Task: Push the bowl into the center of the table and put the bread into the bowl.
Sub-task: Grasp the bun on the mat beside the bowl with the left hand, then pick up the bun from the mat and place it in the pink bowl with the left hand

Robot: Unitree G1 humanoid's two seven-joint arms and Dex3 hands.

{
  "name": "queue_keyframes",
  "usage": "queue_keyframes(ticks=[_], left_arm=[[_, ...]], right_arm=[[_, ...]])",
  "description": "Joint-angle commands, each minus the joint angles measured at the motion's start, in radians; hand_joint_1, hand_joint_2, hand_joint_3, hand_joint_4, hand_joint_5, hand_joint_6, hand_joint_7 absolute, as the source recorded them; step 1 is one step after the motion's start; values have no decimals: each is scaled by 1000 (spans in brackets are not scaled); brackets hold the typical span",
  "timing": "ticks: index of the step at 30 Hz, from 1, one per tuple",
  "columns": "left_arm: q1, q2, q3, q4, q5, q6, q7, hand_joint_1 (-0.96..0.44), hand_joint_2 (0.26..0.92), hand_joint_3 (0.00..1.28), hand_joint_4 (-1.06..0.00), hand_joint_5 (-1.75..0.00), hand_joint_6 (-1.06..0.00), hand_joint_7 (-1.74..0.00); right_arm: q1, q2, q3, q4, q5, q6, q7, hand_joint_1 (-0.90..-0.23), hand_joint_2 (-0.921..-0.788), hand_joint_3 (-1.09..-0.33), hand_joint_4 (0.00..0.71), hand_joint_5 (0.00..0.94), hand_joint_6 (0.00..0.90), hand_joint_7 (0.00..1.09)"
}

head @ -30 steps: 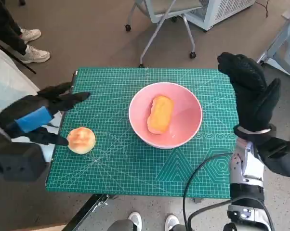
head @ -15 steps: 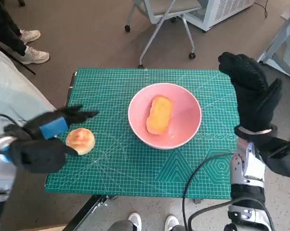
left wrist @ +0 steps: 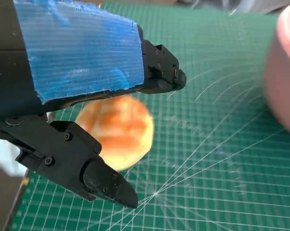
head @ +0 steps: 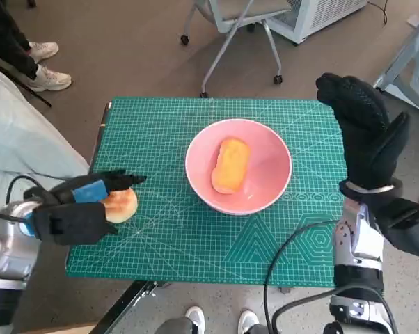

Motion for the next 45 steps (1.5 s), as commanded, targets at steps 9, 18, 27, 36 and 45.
queue_keyframes(ticks=[9,18,27,36,45], left_arm=[[-39,-51,-79,113,101,86,57,113,771,20,-116,-14,-250,-10],[-18,-76,-108,152,221,22,306,107,897,84,-655,-479,-587,-473],[-13,-61,-84,177,216,-92,421,7,909,87,-730,-1155,-598,-1113],[-7,-48,-10,36,171,-107,405,4,915,44,-760,-1139,-639,-1103],[-41,-58,62,-148,117,-93,357,4,907,17,-824,-1053,-671,-1081]], right_arm=[[14,-11,6,-5,-12,30,-9,-630,-921,-723,195,1,211,248],[23,-12,5,-28,-7,42,-5,-629,-921,-725,195,1,210,247],[22,-10,3,-25,-1,48,-1,-638,-921,-724,195,0,211,247],[19,-8,0,-16,-2,46,-2,-645,-921,-720,197,1,213,247],[16,-5,4,-20,-3,50,-4,-640,-921,-723,196,0,212,246]])
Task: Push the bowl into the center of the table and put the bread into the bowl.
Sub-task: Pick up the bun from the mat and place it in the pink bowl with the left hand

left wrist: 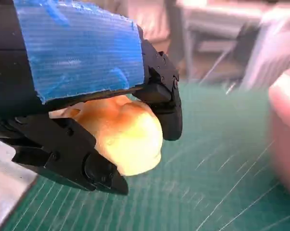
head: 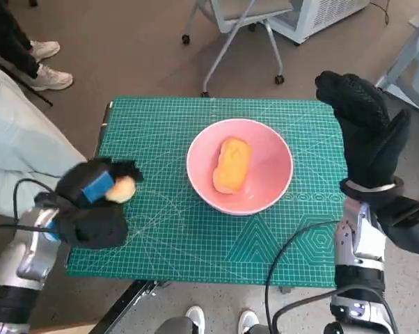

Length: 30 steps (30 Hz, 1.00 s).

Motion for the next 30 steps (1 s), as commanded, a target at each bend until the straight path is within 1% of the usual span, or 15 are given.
queue_keyframes(ticks=[1,4,9,13,18,26,29,30], left_arm=[[-36,3,37,-93,-34,8,-28,4,907,16,-827,-1049,-672,-1081],[-59,-5,49,-136,-44,18,-39,4,902,9,-849,-1022,-687,-1067],[-60,-8,53,-148,-44,27,-47,4,901,7,-856,-1015,-692,-1062],[-213,-68,25,-223,-39,41,-47,4,900,6,-849,-1011,-703,-1064],[-333,-135,-28,-195,-33,14,-53,3,899,5,-840,-1019,-713,-1056],[-353,-147,-32,-179,-28,0,-58,3,899,5,-838,-1028,-715,-1047],[-513,-235,-145,-125,-19,-31,-124,3,900,5,-833,-1026,-718,-1051],[-542,-251,-166,-103,-18,-43,-134,2,900,5,-831,-1021,-717,-1057]], right_arm=[[13,-4,2,11,-5,13,-3,-639,-921,-723,196,0,212,246],[13,-3,5,7,-8,14,-6,-634,-921,-725,195,0,211,246],[13,-3,5,6,-8,15,-6,-633,-921,-728,194,0,210,247],[-1,-4,4,29,-9,9,-2,-632,-921,-728,194,0,215,251],[-3,3,10,31,-13,6,-5,-632,-921,-732,193,0,218,257],[-3,2,13,30,-12,5,-7,-630,-921,-736,194,1,215,265],[8,-10,9,19,-4,5,4,-631,-921,-733,196,2,216,269],[10,-13,7,17,-1,5,6,-631,-921,-731,197,2,216,270]])
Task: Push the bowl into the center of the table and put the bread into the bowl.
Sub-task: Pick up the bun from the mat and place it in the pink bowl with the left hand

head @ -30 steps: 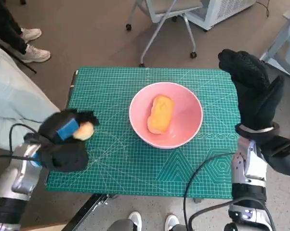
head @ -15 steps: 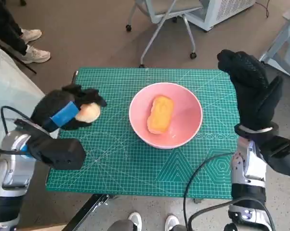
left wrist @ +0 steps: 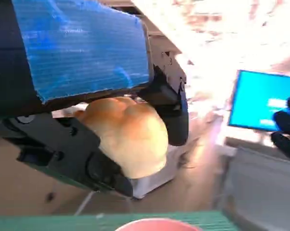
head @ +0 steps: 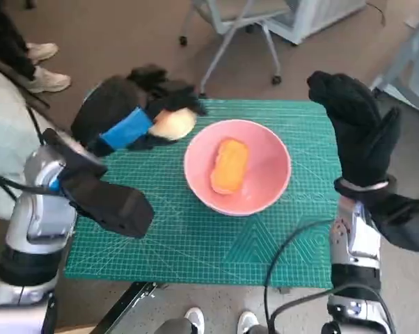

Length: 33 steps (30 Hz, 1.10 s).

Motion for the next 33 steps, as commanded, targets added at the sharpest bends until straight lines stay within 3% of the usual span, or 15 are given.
queue_keyframes(ticks=[1,5,12,23,28,29,30,33], left_arm=[[-148,-85,-112,77,12,-48,-63,2,900,5,-831,-1019,-717,-1059],[-159,-90,-115,97,12,-60,-66,2,901,5,-828,-1014,-715,-1067],[-259,-191,-209,327,47,-138,-49,2,913,8,-804,-1035,-680,-1112],[-277,-268,-254,475,70,-147,-47,2,920,23,-779,-1127,-648,-1079],[-262,-289,-263,511,67,-129,-64,1,921,105,-686,-1206,-550,-1194],[-259,-291,-266,517,69,-122,-68,-20,907,137,-591,-1091,-475,-1126],[-254,-291,-270,518,73,-108,-79,-63,903,101,-554,-646,-477,-738],[-249,-290,-273,517,76,-89,-93,-160,909,53,-465,-270,-440,-392]], right_arm=[[21,-7,1,0,-1,8,7,-631,-921,-730,197,2,216,271],[21,-8,2,-1,1,8,7,-631,-921,-727,199,3,216,274],[47,-17,-11,-22,12,10,8,-644,-921,-719,202,4,210,271],[68,-15,-17,-45,-6,14,-19,-657,-921,-711,202,2,213,266],[75,-16,-16,-55,-13,16,-30,-651,-921,-711,201,1,214,264],[75,-17,-16,-56,-14,17,-31,-650,-921,-712,201,1,214,263],[76,-17,-15,-57,-14,17,-33,-649,-921,-712,201,1,214,262],[78,-18,-15,-59,-15,18,-36,-648,-921,-712,201,1,215,261]])
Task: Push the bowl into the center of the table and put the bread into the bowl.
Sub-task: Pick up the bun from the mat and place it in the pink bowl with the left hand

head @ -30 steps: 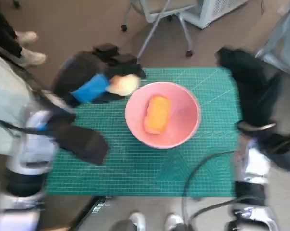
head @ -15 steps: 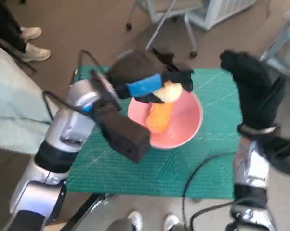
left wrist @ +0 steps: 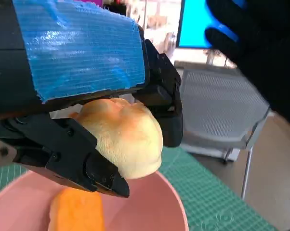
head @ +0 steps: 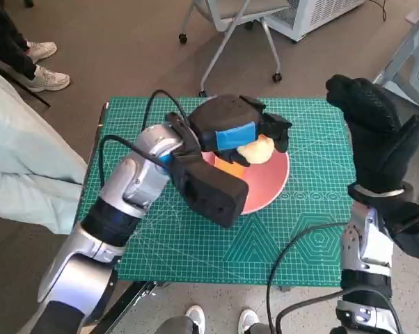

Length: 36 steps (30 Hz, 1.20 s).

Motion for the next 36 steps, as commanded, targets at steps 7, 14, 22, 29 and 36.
queue_keyframes(ticks=[7,14,22,29,36], left_arm=[[23,5,-20,-50,15,128,-107,-338,906,12,-206,-19,-307,-71],[29,16,-18,-42,12,98,-96,-403,904,6,-108,-1,-241,-13],[30,28,33,-18,-80,97,-158,-426,905,3,-54,0,-215,0],[45,48,118,-34,-227,124,-244,-419,904,2,-9,1,-198,0],[72,85,217,-98,-367,153,-309,-384,902,1,0,1,-194,0]], right_arm=[[29,-1,5,-9,-14,23,-19,-647,-921,-712,200,1,216,259],[29,1,7,-12,-14,27,-25,-647,-921,-712,200,0,216,257],[26,1,13,-16,-14,30,-28,-645,-921,-713,199,0,217,256],[23,-4,15,-30,-12,39,-30,-645,-921,-713,199,0,218,255],[15,-11,15,-45,-11,52,-30,-645,-921,-715,197,0,218,255]])
